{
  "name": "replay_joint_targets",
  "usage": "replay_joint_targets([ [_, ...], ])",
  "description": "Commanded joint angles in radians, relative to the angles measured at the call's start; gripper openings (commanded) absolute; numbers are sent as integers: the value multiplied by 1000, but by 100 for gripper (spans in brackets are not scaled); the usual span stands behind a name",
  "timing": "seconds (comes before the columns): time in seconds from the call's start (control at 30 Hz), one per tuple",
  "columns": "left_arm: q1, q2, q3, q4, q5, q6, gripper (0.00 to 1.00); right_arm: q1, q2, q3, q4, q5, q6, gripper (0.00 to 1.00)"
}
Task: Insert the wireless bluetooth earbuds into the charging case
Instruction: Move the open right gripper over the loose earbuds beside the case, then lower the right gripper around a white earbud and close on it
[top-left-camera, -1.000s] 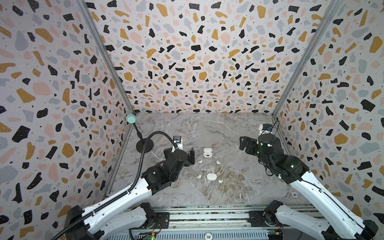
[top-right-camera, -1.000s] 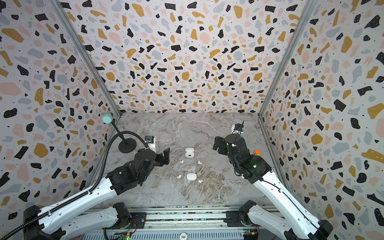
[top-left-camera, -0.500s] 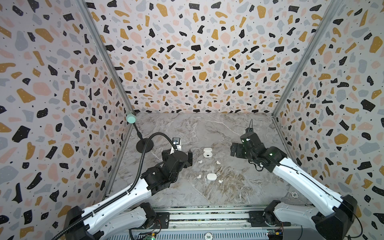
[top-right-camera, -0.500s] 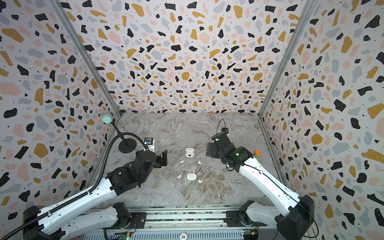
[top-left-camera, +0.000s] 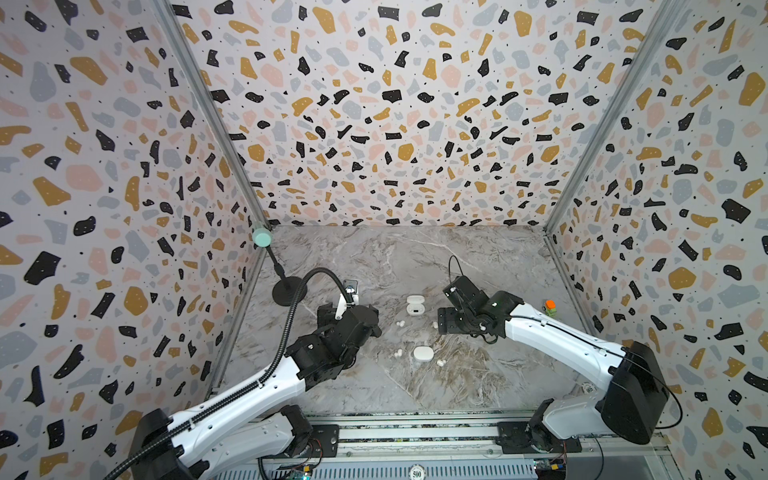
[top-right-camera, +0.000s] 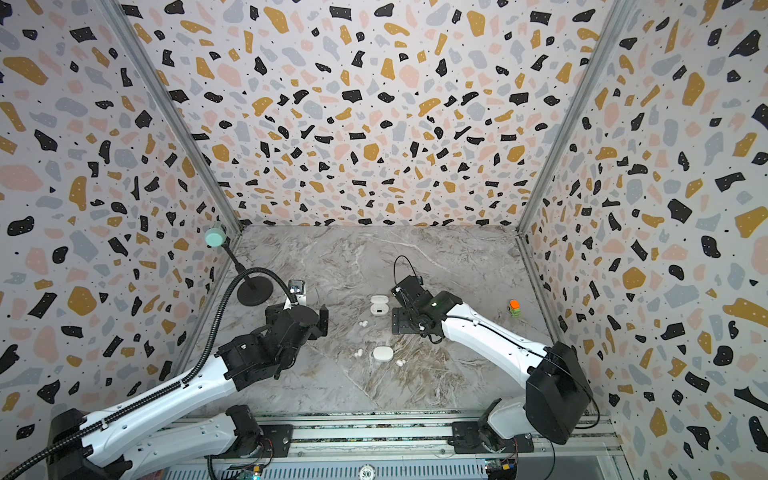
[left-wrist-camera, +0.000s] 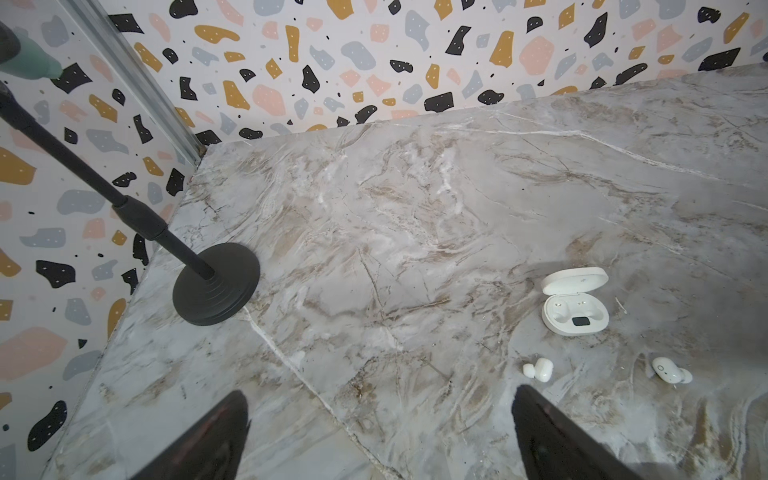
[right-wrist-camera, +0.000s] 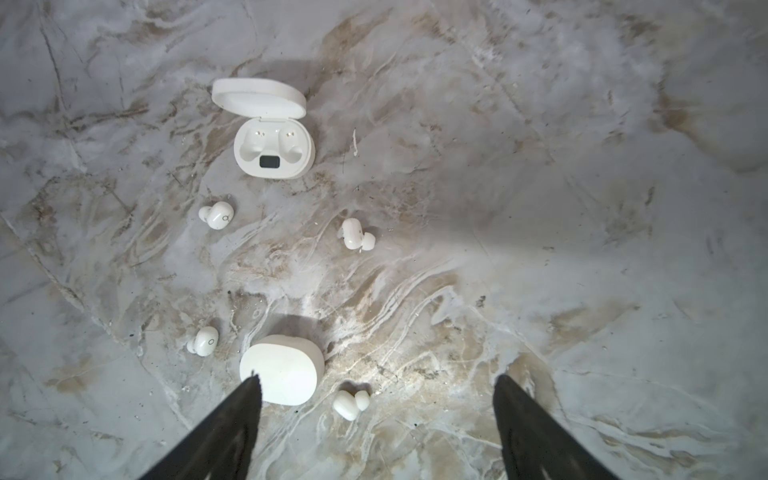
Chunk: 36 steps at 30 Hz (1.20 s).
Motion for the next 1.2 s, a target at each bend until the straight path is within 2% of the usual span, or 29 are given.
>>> replay_joint_targets([
  [0.0,6,-29,-34,20,-28,-1,100,6,25,46,35,-63,-3,87],
  [0.27,7,-15,-29,14,-18,0,100,-23,168,119,44,-121,-8,87],
  [0.53,6,-19,-31,19,-10,0,100,-40,268,171,47,-147,-5,83],
  [0.73,6,-10,-31,17,-7,2,100,-47,335,200,57,-175,-3,65],
  [0.9,7,-9,-33,19,-4,6,100,-53,380,212,68,-191,-6,59],
  [1.0,6,-7,-32,18,-5,8,100,-53,407,221,68,-185,-7,49],
  [1.17,6,-4,-33,19,-3,8,100,-53,427,231,66,-161,-7,46],
])
